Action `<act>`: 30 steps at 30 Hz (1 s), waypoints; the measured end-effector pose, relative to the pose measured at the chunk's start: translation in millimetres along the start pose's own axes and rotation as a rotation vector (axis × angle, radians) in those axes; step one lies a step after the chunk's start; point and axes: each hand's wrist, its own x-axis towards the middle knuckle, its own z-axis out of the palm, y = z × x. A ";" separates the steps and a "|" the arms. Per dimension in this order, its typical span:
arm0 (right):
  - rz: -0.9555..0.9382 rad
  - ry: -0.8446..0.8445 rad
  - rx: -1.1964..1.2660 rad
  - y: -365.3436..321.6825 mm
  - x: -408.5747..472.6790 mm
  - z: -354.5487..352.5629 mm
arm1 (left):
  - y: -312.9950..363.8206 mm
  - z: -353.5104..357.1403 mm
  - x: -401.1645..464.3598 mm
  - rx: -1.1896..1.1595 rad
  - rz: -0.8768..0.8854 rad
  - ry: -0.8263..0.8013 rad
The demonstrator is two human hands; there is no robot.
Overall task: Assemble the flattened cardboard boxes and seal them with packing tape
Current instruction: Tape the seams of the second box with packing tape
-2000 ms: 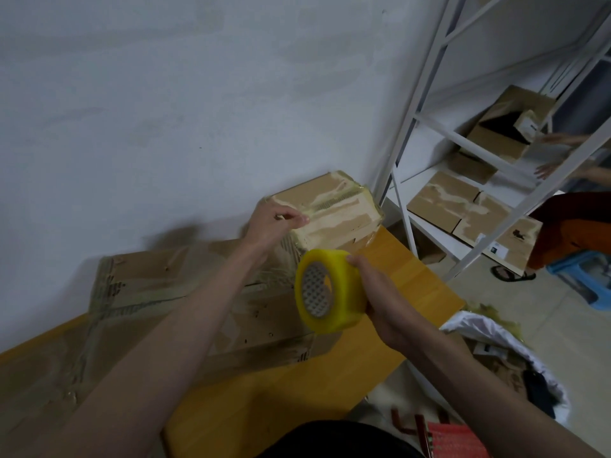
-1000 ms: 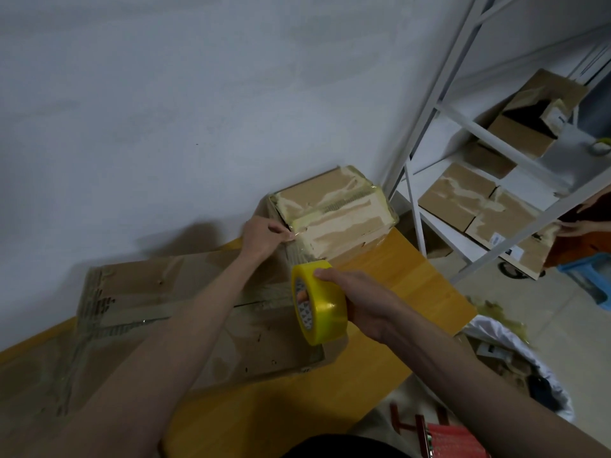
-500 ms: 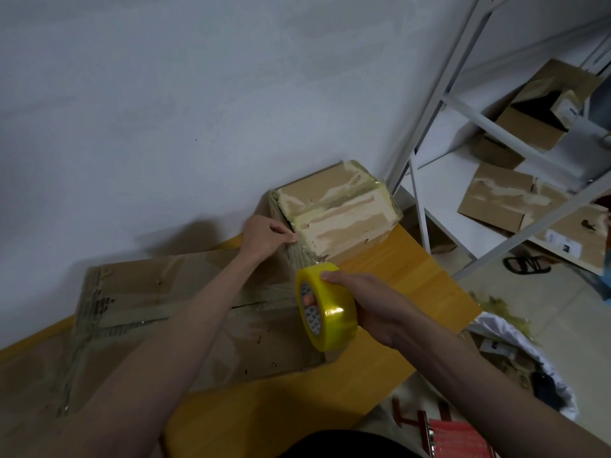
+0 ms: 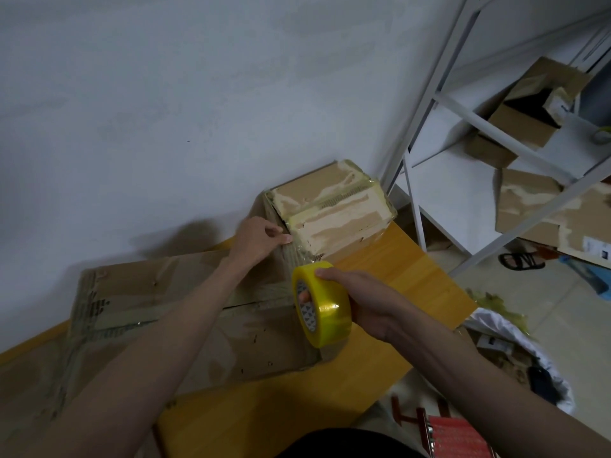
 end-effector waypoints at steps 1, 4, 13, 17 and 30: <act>-0.004 -0.001 0.009 0.0 -0.5 0.5 | -3.6 0.7 -3.2 0.066 0.123 0.037; -0.013 0.000 0.027 0.9 -1.9 2.5 | -20.3 -1.2 -14.1 0.226 0.561 -0.012; -0.032 0.054 0.027 10.0 -1.7 8.1 | -40.8 -12.0 -18.8 0.483 0.887 -0.393; -0.086 0.139 0.042 24.7 -6.5 8.4 | -45.6 -9.9 -18.5 0.505 0.847 -0.417; -0.090 0.121 -0.023 53.1 -42.0 8.9 | -35.1 -16.3 -11.9 0.554 0.815 -0.545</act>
